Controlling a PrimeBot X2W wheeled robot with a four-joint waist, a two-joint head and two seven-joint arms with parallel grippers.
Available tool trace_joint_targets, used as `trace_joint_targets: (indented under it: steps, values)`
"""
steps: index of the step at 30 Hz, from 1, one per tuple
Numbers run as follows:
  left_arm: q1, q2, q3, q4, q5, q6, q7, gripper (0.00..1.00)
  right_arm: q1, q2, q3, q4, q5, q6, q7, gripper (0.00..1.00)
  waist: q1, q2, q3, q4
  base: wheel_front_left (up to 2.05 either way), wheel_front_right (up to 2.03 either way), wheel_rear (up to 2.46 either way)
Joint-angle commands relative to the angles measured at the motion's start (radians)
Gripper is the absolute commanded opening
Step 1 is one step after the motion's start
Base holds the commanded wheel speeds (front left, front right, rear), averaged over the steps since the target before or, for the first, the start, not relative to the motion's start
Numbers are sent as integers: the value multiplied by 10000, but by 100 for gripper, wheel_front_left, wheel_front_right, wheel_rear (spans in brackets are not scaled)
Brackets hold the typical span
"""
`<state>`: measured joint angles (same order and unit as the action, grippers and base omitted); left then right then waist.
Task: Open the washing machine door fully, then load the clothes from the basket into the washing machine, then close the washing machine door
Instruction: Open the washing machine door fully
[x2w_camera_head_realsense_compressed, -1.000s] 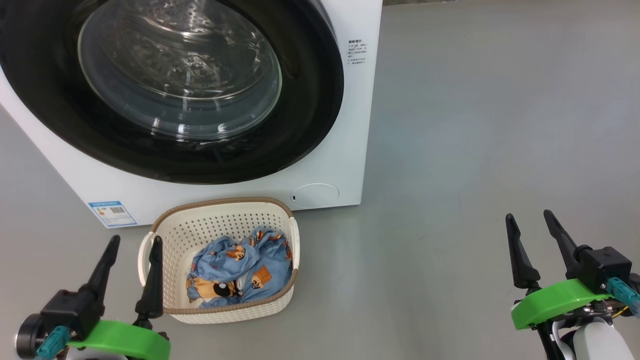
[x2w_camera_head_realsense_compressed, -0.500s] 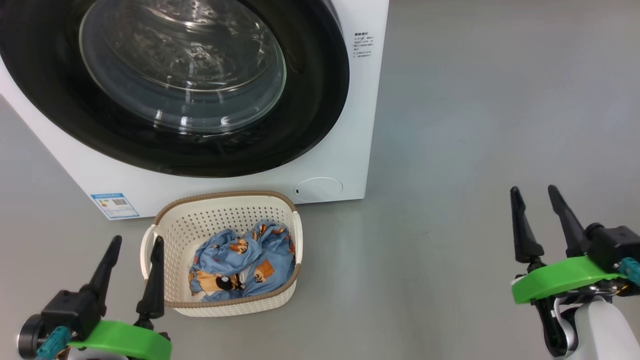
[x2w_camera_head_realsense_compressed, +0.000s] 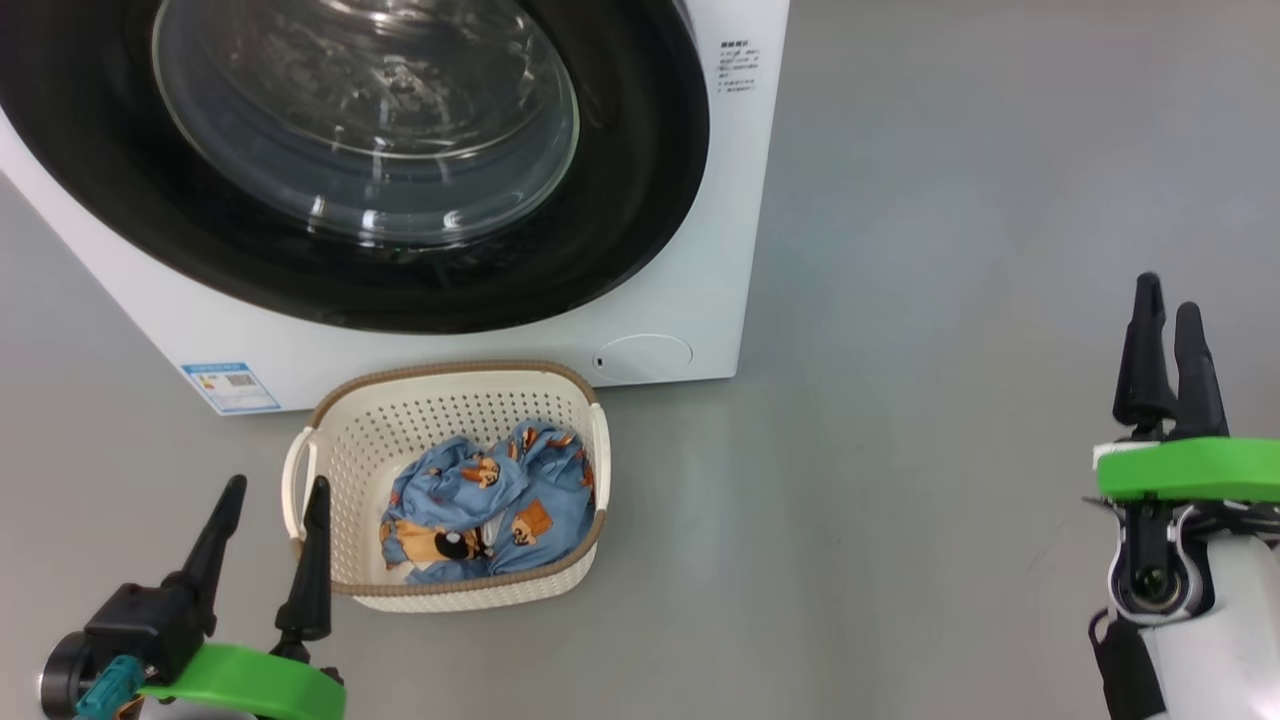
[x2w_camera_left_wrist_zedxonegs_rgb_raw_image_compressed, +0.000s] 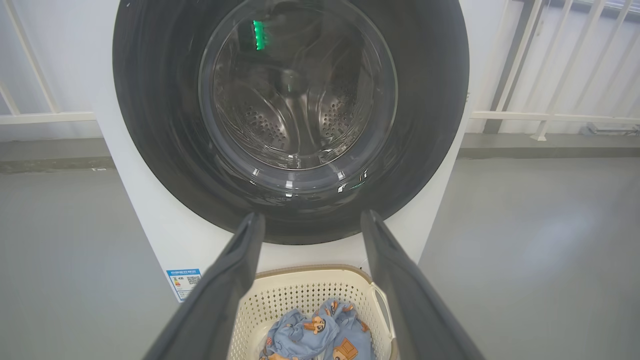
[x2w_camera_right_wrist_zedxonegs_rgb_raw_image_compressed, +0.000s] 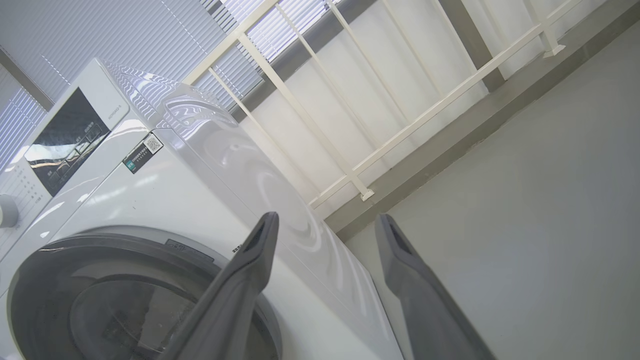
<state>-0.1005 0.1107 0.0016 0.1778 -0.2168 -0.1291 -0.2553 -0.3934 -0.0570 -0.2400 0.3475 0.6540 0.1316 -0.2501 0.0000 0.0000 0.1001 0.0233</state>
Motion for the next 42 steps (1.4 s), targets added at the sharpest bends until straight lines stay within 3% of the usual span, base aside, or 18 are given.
trace_joint_targets:
  steps: [1,2,12,19,27,30,42]
  values:
    - [-304,178,271,-290,-90,-16,-65,100,-480,51,211,-77,545,-9,-116,15,0,0,132,91,0,0,0]
    - [-328,168,250,-287,-99,-16,-65,100,-603,54,213,29,861,-9,-116,0,0,0,173,117,0,0,0]
    - [-447,107,256,-243,-195,-16,-65,100,-1821,-168,341,850,3103,-9,-54,0,0,0,579,307,0,0,0]
    - [-559,51,192,-257,-226,-16,-65,100,-2593,-313,313,1183,4407,-9,553,0,0,0,849,374,0,0,0]
    - [-933,-79,-129,-252,-309,-16,-65,100,-3945,-736,387,1559,5824,-9,2142,0,0,0,1410,627,0,0,0]
    - [-1119,-153,-283,-219,-355,-16,-65,100,-4633,-1006,489,1942,6325,-9,3352,0,0,0,1669,799,0,0,0]
    - [-1607,-288,-482,-266,-485,-16,-65,100,-6997,-1699,852,3174,6741,-9,6652,0,0,0,2544,1183,0,0,0]
